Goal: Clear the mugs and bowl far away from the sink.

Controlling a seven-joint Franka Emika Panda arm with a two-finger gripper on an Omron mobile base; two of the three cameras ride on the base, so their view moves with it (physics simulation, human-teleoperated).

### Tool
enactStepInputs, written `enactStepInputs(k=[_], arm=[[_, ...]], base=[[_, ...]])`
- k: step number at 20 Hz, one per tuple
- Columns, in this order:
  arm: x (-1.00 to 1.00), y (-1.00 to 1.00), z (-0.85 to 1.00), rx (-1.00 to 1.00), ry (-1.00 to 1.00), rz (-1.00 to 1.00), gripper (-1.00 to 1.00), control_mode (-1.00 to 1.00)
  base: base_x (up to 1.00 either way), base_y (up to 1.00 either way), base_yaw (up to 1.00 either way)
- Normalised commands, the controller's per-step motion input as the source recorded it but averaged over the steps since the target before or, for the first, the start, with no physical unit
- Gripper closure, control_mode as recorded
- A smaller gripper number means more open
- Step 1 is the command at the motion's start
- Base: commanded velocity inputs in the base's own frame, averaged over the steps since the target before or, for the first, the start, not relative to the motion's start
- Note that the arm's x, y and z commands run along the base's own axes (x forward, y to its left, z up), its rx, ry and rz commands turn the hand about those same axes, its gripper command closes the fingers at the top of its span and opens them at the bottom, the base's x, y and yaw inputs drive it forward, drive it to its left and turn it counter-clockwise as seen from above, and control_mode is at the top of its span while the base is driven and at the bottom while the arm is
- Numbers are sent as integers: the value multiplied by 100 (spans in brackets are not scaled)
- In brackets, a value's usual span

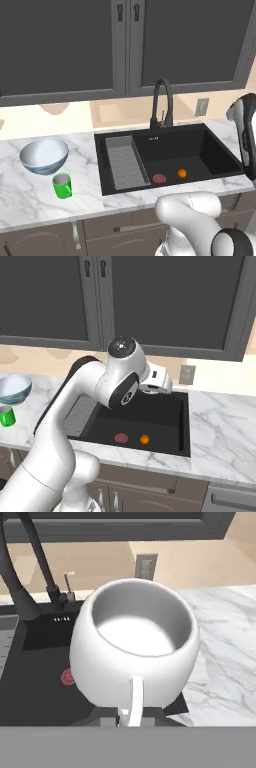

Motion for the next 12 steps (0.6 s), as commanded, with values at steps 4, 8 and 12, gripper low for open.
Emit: enactStepInputs(k=[4,8,12], arm=[[0,0,3,8,-1,1,100,-100],[-1,0,0,0,0,0,100,-100],[-5,1,0,0,0,0,100,100]], base=[[0,0,0],[0,0,0],[-51,10,-1]])
